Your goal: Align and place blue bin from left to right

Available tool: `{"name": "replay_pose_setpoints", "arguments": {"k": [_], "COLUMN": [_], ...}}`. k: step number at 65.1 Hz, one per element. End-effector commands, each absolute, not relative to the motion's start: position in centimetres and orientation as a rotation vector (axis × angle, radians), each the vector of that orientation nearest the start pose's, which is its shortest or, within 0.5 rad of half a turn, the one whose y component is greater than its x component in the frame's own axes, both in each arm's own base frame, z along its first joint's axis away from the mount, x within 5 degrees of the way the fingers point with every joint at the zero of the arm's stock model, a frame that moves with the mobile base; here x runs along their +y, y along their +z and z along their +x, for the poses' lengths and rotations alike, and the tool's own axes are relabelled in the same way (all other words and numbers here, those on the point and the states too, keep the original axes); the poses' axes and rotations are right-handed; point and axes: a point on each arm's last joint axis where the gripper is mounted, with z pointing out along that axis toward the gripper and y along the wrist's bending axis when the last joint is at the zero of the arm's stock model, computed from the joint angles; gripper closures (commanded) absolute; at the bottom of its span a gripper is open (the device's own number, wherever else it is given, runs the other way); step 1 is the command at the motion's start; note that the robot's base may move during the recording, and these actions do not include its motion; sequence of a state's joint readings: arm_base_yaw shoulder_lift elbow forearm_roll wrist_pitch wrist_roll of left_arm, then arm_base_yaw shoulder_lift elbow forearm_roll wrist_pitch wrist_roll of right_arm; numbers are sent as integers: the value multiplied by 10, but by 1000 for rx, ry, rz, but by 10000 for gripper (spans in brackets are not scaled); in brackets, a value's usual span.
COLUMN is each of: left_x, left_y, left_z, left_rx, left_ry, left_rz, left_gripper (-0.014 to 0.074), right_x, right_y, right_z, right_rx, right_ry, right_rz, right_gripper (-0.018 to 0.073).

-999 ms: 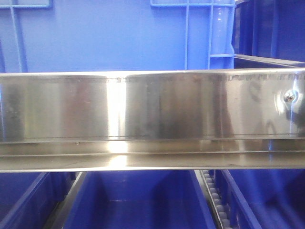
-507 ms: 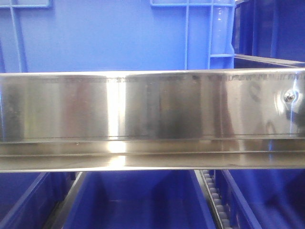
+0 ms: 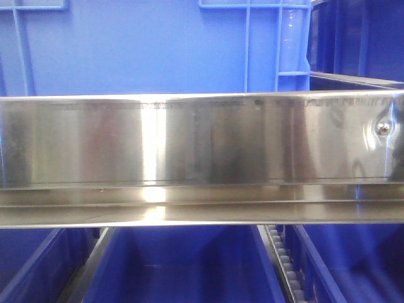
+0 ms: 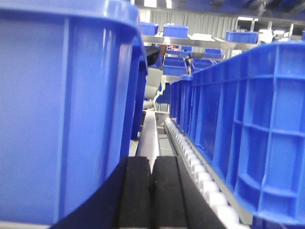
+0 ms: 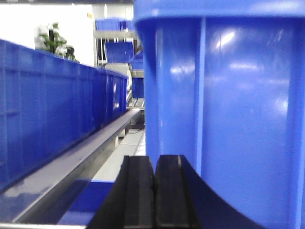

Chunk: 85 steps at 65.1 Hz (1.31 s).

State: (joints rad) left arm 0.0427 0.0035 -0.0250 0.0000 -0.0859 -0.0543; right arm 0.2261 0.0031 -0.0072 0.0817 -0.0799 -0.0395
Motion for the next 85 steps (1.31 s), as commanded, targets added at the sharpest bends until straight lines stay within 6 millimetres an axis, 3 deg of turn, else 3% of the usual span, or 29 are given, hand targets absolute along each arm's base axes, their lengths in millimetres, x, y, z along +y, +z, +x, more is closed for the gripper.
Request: {"name": "replay_pose_setpoints", "arguments": {"k": [1,8,14,19,29,33,46,59,68,85], "left_x": [2,2,1,1,2,1,0,-12,-29,-65], "left_y": [257,290,319,340,378,391,419,441,455,486], "left_z": [47,34,24,19,24,29,62,89,112,156], "left_rx": [1297,1313,1352,1385,1414,1415,1477,1513,1548,1704], "left_ry": [-5,2,9,9,8,-3,-28,-137,-227,-299], "left_rz": [-64,-60,-60,-63,-64,-57,-31,72,165,311], "left_gripper": [707,668,561,435,226,168,16,6,6,6], "right_x": [11,9,6,6,7,8,16,29,52,110], "right_y": [245,277,310,331,369,379,396,434,459,487], "right_z": [49,38,23,17,19,25,58,83,105,156], "right_rx": [1317,1339,1324,1338,1368,1375,1479,1500,1576,1754], "right_ry": [215,208,212,214,222,222,222,284,377,465], "right_rz": [-126,-149,-154,-160,-164,-165,-174,-233,-365,-565], "right_gripper": [713,713,658,526,83,-18,-9,-9,-9,-9]}}
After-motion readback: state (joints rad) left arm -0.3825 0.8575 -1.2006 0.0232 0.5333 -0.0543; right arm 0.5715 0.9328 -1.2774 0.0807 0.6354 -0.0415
